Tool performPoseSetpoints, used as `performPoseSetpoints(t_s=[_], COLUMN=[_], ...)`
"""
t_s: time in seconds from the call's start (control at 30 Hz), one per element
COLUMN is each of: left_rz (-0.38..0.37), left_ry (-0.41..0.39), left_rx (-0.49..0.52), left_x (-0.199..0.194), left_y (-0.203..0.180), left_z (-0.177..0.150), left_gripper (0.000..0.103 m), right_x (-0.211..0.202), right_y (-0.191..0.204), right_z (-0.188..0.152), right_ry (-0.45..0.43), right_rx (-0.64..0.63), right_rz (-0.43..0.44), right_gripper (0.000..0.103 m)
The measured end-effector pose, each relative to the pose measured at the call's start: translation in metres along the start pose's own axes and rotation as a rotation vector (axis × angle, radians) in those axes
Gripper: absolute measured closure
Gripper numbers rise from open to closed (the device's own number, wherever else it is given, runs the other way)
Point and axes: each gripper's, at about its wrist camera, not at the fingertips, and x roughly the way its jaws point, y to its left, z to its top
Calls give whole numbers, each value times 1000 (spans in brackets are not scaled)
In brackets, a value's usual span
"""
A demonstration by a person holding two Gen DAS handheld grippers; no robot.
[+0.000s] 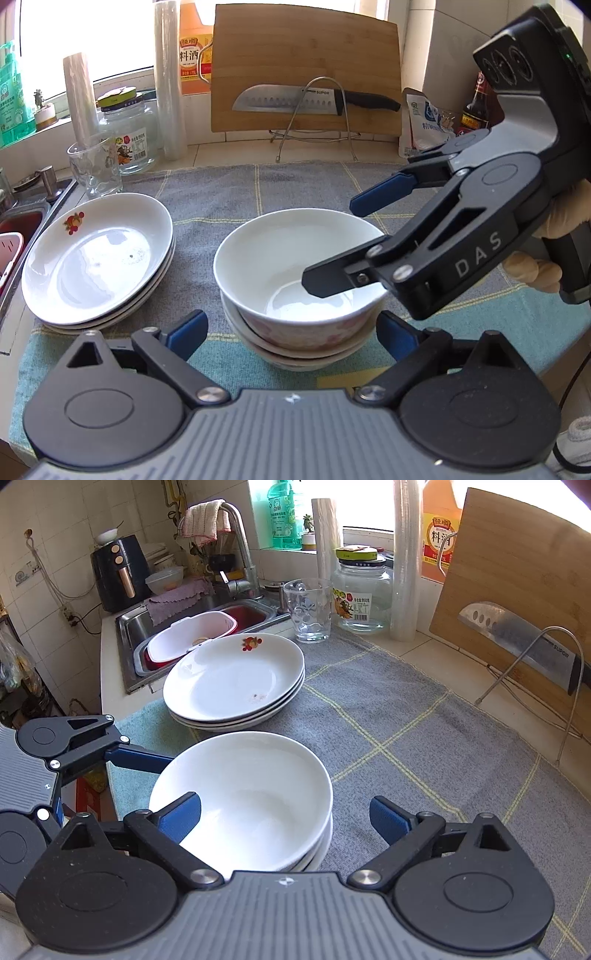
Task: Organize plates and bowls
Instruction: 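Open the right gripper and withdraw from the bowl stack, then grip the bowl stack from opposite sides with both grippers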
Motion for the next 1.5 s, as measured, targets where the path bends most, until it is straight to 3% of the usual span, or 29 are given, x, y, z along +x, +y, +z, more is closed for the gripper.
performPoseSetpoints(t_s=[0.3,0.57,0.77,0.9,1.17,1.5], left_rz=[11,26,28,-16,-160,-405], left_ry=[22,48,91,120,165,172], left_rx=[35,22,41,114,296,517], left_x=[-1,-2,2,12,34,55], left_y=[-2,-2,3,9,33,54], left_z=[-8,-14,-13,-13,-8,1], left_gripper=[6,6,6,6,6,8], right_x=[-9,-30,-39,-31,21,44], right_y=[-4,-10,-9,-1,22,25], right_z=[-16,-23,-27,-34,-49,-39], right_ry=[-17,-59,-33,22,166,211], right_rx=[4,-18,-86,-115,-194,-93], right_rz=[-22,21,49,36,-81,-141], right_gripper=[2,0,0,0,0,0])
